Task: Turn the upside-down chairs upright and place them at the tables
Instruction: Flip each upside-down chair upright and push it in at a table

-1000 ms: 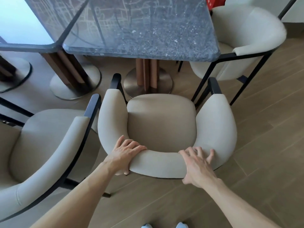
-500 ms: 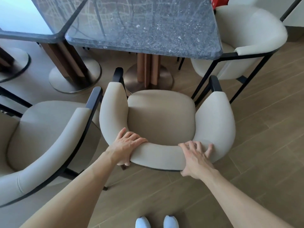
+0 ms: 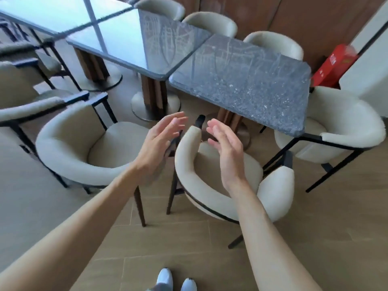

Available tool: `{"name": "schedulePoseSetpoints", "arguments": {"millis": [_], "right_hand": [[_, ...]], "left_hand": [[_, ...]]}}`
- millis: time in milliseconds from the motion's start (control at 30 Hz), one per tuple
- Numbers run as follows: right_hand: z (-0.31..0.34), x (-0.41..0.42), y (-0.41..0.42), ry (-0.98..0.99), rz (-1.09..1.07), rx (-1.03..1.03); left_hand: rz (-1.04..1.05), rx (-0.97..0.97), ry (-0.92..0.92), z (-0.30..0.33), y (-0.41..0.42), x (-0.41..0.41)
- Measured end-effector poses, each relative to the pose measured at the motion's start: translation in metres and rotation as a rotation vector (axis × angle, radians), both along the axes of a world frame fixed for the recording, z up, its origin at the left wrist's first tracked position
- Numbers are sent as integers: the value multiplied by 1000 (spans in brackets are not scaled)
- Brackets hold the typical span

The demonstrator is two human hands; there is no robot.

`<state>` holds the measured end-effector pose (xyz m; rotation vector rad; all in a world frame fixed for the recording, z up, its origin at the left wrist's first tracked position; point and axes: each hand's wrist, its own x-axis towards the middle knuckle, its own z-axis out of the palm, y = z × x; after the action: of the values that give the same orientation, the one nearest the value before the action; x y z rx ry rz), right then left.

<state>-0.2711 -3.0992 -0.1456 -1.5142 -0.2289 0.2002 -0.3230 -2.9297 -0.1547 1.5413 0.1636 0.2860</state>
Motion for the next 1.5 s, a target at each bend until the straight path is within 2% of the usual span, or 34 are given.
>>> {"name": "schedulePoseSetpoints", "arguments": {"millis": [167,300,467,633,800,967,1133,1233,1300,1433,1500], "right_hand": [[84,-58,75,-144,149,342],[115,-110,137,-256,303,322],[122,-171,214,-314,401,289],[100,-214,283,-311,319,258],[80,-246,341,-233,255,214],[55,-246,384,-203,176,188],[4,-201,422,-167,120,101],[-44,-161,452,-55,88,-44],[-80,-141,465,32,108,-235],[-155,-110,473,91,247,-841],[-185,-107,469,124,319,-1099]], "left_hand": [[298,-43,-208,71,63,-104],[455,-3,-309,104,110,-175],[574,66,-354,104,179,-247],[505,145,-367,87,260,-312],[519,147,-254,75,329,-347],[407,134,-194,56,378,-327],[335,176,-50,9,418,-272],[279,163,68,-26,448,-234],[233,228,189,-52,470,-214],[32,584,450,-111,516,-165],[-170,791,608,-140,530,-143]]}}
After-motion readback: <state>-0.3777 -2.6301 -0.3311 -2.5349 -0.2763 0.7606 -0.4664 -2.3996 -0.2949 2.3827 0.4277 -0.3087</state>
